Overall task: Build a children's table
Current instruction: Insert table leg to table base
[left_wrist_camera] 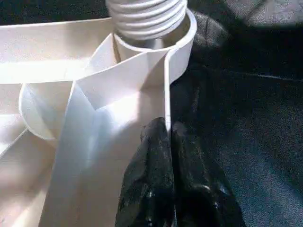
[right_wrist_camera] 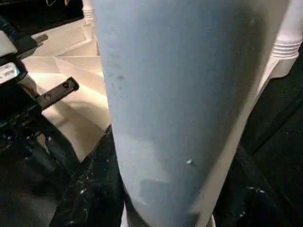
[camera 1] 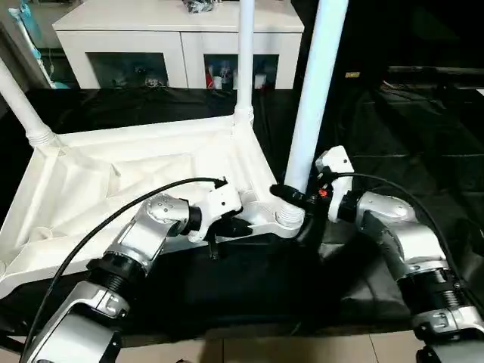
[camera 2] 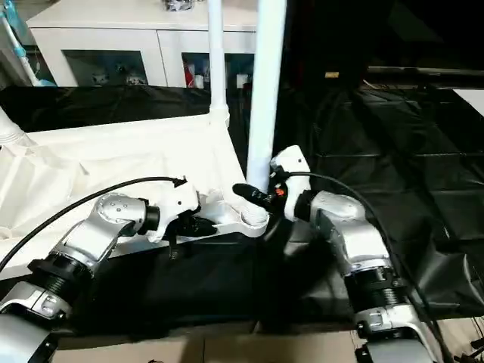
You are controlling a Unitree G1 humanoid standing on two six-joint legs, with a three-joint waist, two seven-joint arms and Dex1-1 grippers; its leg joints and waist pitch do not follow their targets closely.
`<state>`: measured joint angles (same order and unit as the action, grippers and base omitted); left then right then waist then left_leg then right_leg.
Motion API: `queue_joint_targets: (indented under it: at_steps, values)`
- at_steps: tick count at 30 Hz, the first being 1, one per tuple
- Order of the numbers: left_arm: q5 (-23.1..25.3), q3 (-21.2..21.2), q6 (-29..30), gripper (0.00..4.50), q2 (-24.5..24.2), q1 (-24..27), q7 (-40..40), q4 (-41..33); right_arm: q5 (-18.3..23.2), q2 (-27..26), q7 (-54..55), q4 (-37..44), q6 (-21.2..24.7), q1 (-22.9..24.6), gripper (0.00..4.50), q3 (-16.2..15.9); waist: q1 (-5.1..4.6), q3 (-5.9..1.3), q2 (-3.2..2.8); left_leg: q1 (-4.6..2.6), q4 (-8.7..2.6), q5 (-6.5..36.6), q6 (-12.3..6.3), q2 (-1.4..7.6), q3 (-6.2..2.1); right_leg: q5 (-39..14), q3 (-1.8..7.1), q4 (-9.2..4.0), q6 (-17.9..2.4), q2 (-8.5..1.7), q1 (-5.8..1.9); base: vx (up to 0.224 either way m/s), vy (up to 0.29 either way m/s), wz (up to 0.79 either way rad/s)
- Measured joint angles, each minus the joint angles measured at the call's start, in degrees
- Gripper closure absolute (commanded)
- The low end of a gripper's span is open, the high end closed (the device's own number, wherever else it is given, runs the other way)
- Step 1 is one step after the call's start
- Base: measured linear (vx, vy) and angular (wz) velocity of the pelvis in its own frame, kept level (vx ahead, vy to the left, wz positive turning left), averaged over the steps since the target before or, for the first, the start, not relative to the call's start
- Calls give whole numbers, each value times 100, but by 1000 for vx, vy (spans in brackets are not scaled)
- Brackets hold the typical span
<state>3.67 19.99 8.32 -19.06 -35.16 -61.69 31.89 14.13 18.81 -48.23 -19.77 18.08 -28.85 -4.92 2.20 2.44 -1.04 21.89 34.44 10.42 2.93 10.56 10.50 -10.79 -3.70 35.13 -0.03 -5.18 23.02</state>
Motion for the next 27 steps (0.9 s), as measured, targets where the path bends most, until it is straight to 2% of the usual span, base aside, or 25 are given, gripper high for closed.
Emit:
queue_joint_targets:
  at_steps: [9, 17, 24, 27]
  values:
    - [0, 16, -78, 450, 4, -55, -6, 111, 101, -79, -41, -3, 161, 20, 262, 7, 7, -1, -2, -2, 0, -1, 1, 0, 0, 1, 0, 4, -1, 0, 0, 0, 0, 0]
    - [5, 18, -80, 450, 7, -76, 5, 210, 98, -255, -9, -568, -141, -122, 263, 113, -10, -3, -5, -50, -1, 0, 3, 0, 0, 2, 1, 7, -3, 0, -37, 0, 0, 0]
    - [7, 17, -120, 450, 8, -90, 56, 268, 123, -368, -14, -932, -279, -266, 263, 188, -20, -2, -6, -61, -2, 0, 3, 0, 0, 5, 2, 4, -8, 0, -45, 0, 0, 0]
    - [-4, 14, -211, 450, -10, -222, -71, 490, 124, -422, -166, -1339, -335, -522, 264, 220, -37, 1, -11, -67, -2, 0, 3, 0, 0, 16, 1, 5, -25, 0, -44, 0, 0, 0]
